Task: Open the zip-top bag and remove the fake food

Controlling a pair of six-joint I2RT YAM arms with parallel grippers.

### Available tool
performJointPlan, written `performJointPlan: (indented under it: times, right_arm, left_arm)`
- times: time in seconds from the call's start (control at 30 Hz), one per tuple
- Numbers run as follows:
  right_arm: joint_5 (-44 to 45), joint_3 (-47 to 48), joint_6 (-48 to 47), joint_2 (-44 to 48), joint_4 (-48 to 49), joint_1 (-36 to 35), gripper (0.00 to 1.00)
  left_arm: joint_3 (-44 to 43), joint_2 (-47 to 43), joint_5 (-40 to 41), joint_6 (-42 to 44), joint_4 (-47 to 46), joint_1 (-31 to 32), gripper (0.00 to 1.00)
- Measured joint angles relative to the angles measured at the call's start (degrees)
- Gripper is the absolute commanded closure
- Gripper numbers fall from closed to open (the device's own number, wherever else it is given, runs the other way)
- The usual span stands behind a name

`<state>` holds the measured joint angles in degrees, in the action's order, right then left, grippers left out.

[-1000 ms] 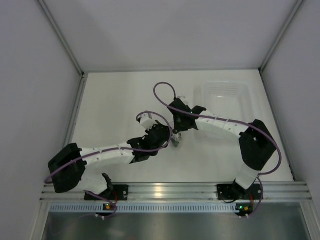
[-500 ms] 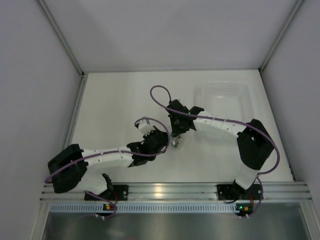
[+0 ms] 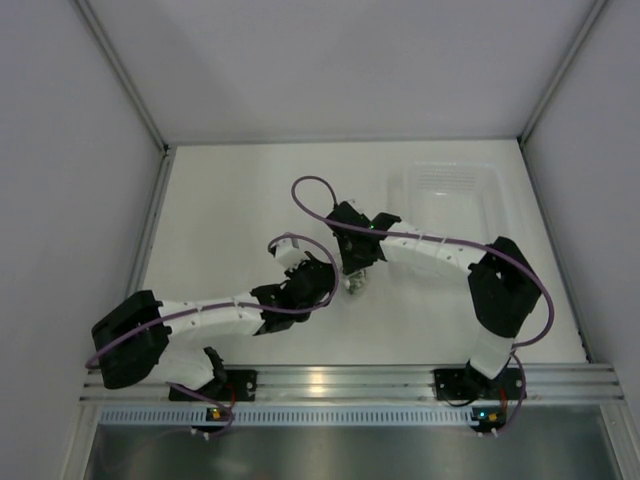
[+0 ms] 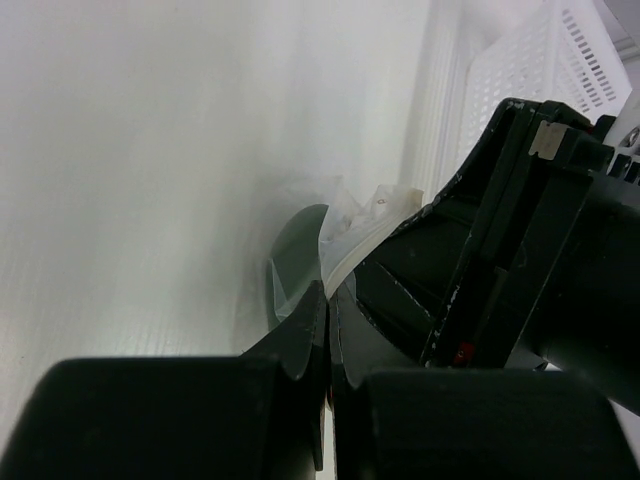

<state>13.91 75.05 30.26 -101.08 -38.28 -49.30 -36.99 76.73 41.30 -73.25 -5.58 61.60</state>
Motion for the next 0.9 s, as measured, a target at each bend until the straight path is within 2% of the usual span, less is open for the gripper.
performJointPlan:
  times: [0.2, 0.27, 0.37, 0.8, 0.83, 0.9]
  right_arm:
    - [-0.3, -0.4, -0.7, 0.1, 0.0, -0.1, 0.68]
    - [-0.3, -0.5, -0.8, 0.1, 0.0, -0.3, 0.60]
    - [0.1, -1.0, -1.2, 0.4, 0.0, -0.9, 0.55]
    - [1.1, -3.1, -0.7, 0.5, 0.7, -1.6, 0.53]
    - [1.1, -3.1, -0.7, 0.4, 0.9, -1.6, 0.48]
    - [1.0, -3.0, -0.5, 0.1, 1.2, -1.6, 0.47]
  left_arm:
    - [0.0, -0.2, 0.4, 1.4, 0.0, 0.0, 1.00]
    - [0.0, -0.2, 0.4, 1.9, 0.0, 0.0, 1.00]
    - [-0.1, -0.2, 0.3, 2.6, 0.0, 0.0, 1.00]
    - [-0.4, -0.1, -0.7, 3.2, 0.1, 0.4, 1.00]
    - [-0.4, -0.1, -0.7, 3.2, 0.1, 0.4, 1.00]
    - [-0.4, -0.1, -1.0, 3.2, 0.1, 0.4, 1.00]
